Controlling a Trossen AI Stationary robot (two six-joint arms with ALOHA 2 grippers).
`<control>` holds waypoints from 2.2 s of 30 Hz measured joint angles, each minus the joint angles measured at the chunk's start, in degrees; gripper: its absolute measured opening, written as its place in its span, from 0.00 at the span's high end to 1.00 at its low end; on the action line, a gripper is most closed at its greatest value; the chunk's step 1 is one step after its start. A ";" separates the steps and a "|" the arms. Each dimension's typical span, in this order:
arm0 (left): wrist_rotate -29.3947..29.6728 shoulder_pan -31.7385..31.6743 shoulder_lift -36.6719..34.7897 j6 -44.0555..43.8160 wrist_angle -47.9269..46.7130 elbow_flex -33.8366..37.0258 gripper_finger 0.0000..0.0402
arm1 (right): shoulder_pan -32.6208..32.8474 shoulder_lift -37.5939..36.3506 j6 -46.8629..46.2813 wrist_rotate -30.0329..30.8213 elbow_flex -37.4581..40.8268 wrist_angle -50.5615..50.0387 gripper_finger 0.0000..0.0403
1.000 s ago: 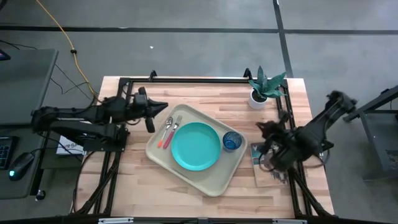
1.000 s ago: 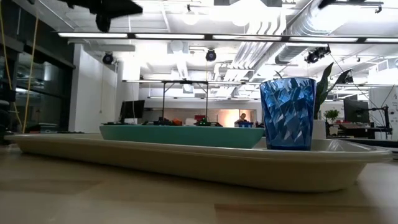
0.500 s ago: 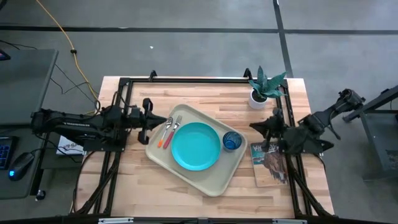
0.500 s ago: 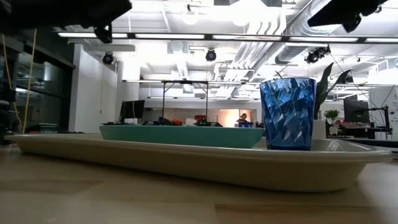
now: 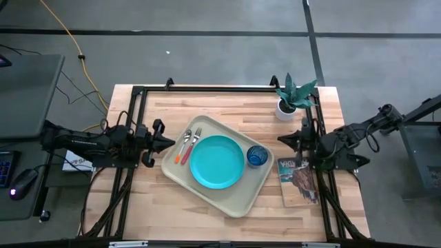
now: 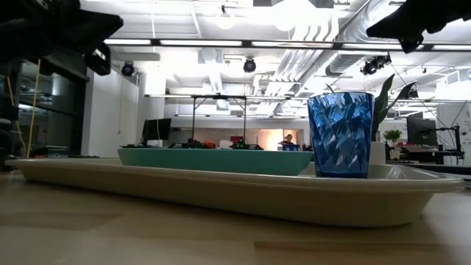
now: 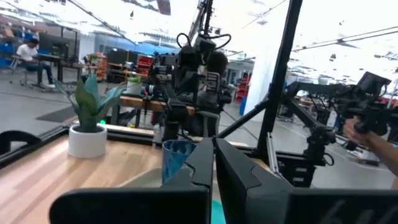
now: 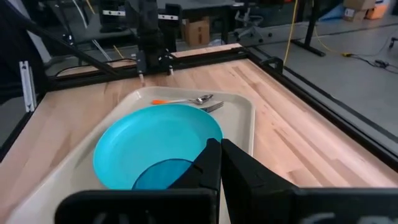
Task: Pick and place plate/cup/fork/spoon on tray
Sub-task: Return to Home Position
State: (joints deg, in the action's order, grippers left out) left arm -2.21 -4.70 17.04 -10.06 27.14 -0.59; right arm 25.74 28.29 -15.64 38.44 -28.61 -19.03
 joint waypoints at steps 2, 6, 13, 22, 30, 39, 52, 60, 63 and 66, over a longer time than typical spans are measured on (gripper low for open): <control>0.30 0.51 -1.08 -0.25 -0.98 -0.03 1.00 | 0.00 -0.95 0.91 -0.67 0.01 0.05 1.00; 0.68 1.10 -1.89 0.67 -0.57 -0.05 1.00 | 0.00 -3.93 1.49 -1.83 0.01 -2.65 1.00; 1.62 0.99 -1.84 1.18 -1.79 -0.08 1.00 | -0.02 -10.25 4.53 -3.91 6.04 7.89 1.00; 1.61 0.99 -1.84 -0.32 -2.91 -0.10 1.00 | -8.65 -13.52 16.44 -24.76 18.90 33.45 1.00; 1.59 0.99 -1.84 -0.29 -2.92 -0.10 1.00 | -18.04 -13.46 13.20 -31.66 22.07 30.51 1.00; 1.59 0.99 -1.84 -0.29 -2.93 -0.10 1.00 | -18.18 -13.44 10.43 -32.36 28.08 30.76 1.00; 1.57 0.97 -1.84 -0.29 -2.93 -0.14 1.00 | -18.21 -14.51 5.33 -27.70 28.05 29.01 1.00; 1.51 0.99 -1.84 -0.29 -2.98 -0.14 1.00 | -18.21 -14.51 5.45 -27.53 28.05 26.53 1.00; 1.54 0.99 -1.88 -0.29 -4.40 -0.14 1.00 | -18.21 -14.51 5.53 -27.50 28.07 26.51 1.00; 1.54 1.02 -3.22 -0.29 -5.62 -0.14 1.00 | -18.21 -14.81 5.55 -27.50 28.07 26.40 1.00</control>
State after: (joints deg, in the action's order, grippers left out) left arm -0.67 -3.68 13.82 -10.35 21.52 -0.73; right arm 7.53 13.49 -10.09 10.94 -0.54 7.38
